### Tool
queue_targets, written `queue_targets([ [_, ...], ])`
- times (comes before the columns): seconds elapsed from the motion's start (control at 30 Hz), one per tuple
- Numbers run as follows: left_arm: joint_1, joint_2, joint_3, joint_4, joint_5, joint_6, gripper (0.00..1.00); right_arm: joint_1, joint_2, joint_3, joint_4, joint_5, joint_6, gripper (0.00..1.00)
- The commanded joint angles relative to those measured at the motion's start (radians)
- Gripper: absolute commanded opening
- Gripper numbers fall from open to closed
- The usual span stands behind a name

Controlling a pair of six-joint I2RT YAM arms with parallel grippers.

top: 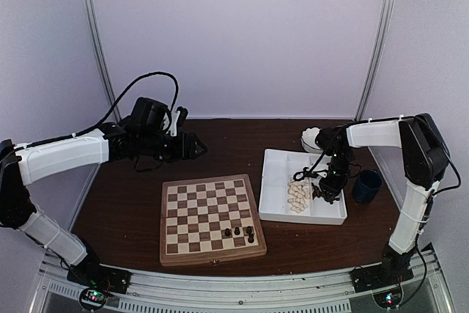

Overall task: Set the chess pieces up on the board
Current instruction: Pick up the chess pile from the storage box, then pass from the right arm to the left

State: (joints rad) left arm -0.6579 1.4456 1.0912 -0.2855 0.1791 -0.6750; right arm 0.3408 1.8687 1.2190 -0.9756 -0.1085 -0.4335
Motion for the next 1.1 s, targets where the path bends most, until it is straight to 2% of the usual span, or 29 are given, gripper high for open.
queue_targets([
  [0.0,0.003,-0.019,-0.001,0.049,0.013,-0.003,0.67,-0.006,0.024,-0.036,-0.022,0.006,0.02,0.26],
  [0.13,0.003,-0.016,-0.004,0.052,0.015,-0.004,0.67,-0.006,-0.001,-0.04,-0.027,0.012,0.026,0.15],
  [0.4,0.003,-0.001,0.006,0.08,0.046,-0.003,0.67,-0.008,-0.166,-0.027,-0.08,-0.035,0.019,0.1],
  [0.57,-0.001,0.042,0.029,0.149,0.134,-0.007,0.67,-0.007,-0.274,-0.042,-0.079,-0.139,-0.028,0.09],
  [0.67,-0.017,0.08,0.063,0.185,0.199,-0.012,0.67,-0.007,-0.329,-0.054,-0.073,-0.252,-0.085,0.1],
  [0.77,-0.037,0.117,0.101,0.21,0.246,-0.018,0.67,-0.007,-0.366,-0.065,-0.034,-0.287,-0.103,0.1],
  [0.93,-0.047,0.189,0.159,0.245,0.32,-0.062,0.66,-0.007,-0.332,-0.075,0.009,-0.302,-0.14,0.11],
  [1.07,-0.051,0.197,0.164,0.252,0.326,-0.068,0.65,-0.059,-0.256,-0.095,0.008,-0.52,-0.176,0.16],
])
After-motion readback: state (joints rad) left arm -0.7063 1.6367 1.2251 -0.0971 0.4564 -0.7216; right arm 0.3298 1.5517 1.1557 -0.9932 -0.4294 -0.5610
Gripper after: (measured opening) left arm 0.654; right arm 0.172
